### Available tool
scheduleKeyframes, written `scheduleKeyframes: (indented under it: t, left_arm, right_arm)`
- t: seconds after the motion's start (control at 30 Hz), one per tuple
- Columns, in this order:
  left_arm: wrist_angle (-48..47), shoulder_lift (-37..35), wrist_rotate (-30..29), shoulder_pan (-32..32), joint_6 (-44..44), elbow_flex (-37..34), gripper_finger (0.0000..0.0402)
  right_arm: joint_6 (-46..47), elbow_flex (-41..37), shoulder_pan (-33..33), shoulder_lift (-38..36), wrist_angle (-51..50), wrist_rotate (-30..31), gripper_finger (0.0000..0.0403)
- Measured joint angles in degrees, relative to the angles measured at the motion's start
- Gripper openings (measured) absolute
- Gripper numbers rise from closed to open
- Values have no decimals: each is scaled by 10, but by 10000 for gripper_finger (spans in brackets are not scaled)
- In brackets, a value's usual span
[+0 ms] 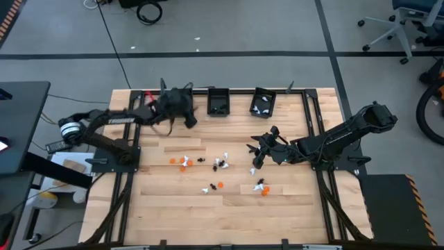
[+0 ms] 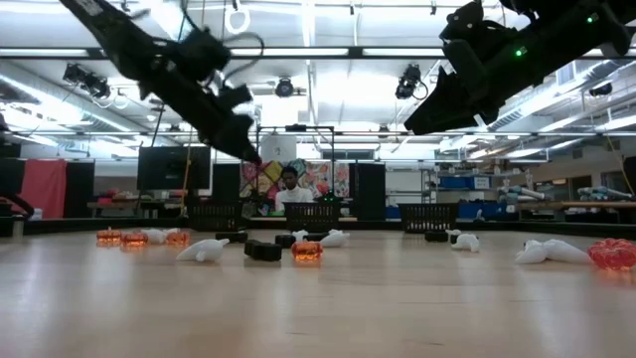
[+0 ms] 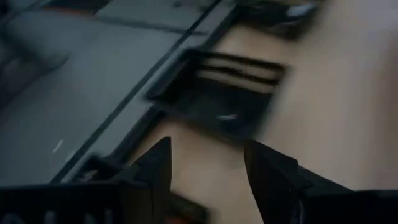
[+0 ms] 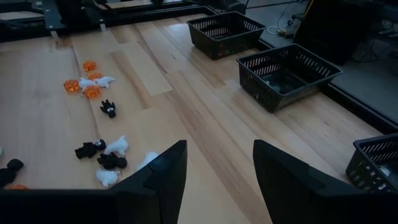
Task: Sort Halloween decoration
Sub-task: Put the black skeleton toy into the black middle basket
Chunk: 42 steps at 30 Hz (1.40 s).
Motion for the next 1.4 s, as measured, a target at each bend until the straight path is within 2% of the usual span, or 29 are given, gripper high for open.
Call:
scheduleKeyframes:
  t: [0.07,0.23,0.37,0.57,0.73,0.9,1.03,1.23,1.4]
  left_arm:
    - [4,-19,4,-44,-10,-30,176]
    - [36,-28,72,-150,-72,-92,176]
    - [64,-10,65,-211,-103,-119,176]
    - [69,27,62,-263,-130,-117,176]
    - [91,83,62,-295,-145,-117,176]
    - [185,148,62,-312,-143,-117,176]
    - [229,192,62,-311,-126,-120,176]
    - [373,248,64,-302,-118,-156,175]
    - [387,261,63,-298,-117,-166,148]
  right_arm:
    - [0,0,0,0,0,0,189]
    - [-3,0,0,0,13,0,189]
    - [-16,0,1,0,31,-2,189]
    - [-23,0,1,0,40,-2,189]
    - [-24,0,1,0,40,-2,189]
    - [-24,0,2,0,40,-2,189]
    - [-22,0,6,0,39,-2,189]
    - [-24,0,11,0,38,-2,189]
    - [-22,0,11,0,37,-2,189]
